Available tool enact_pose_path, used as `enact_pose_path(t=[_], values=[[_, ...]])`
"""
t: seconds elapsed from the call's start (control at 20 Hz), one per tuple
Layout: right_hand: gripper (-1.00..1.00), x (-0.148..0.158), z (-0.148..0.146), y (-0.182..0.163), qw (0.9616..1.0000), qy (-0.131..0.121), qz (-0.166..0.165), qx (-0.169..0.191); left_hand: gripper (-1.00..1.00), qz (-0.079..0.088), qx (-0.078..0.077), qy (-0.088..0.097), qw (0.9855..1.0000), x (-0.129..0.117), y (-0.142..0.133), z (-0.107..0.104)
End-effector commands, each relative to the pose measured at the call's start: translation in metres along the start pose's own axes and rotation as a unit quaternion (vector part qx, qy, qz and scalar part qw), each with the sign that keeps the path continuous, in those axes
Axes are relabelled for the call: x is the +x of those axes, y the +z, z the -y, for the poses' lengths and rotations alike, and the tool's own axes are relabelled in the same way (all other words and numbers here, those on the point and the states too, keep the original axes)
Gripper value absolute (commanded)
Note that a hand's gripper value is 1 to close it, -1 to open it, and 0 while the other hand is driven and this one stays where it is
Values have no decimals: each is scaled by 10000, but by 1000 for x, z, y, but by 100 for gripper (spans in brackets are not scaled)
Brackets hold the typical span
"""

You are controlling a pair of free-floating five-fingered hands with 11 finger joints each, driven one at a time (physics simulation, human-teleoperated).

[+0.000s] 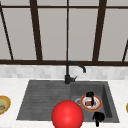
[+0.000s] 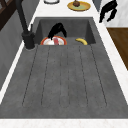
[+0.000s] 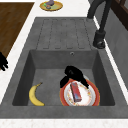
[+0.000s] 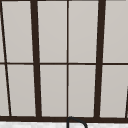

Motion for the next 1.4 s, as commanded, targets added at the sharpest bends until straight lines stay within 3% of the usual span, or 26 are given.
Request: enact_pose_path(t=[0.0,0.25,0.8,0.85,0.95,1.1,1.15,1.2,1.25,1.35], values=[[0,0,0,0,10000,0,0,0,-100,399,-221,-199,9988,13,8,-13],[0,0,0,0,10000,0,0,0,-100,489,-249,-238,9982,27,14,-35],[0,0,0,0,10000,0,0,0,-100,556,-286,-174,9979,65,30,-62],[0,0,0,0,10000,0,0,0,-100,515,-282,-168,9981,69,34,-64],[0,0,0,0,10000,0,0,0,-100,225,-178,-143,9995,85,48,-53],[0,0,0,0,10000,0,0,0,-100,171,-220,-191,9994,103,59,-51],[0,0,0,0,10000,0,0,0,-100,181,-233,-214,9993,107,65,-49],[0,0,0,0,10000,0,0,0,-100,363,-188,-204,9990,109,68,-46],[0,0,0,0,10000,0,0,0,-100,549,-266,-174,9980,108,65,-48],[0,0,0,0,10000,0,0,0,-100,595,-275,-179,9977,115,68,-54]])
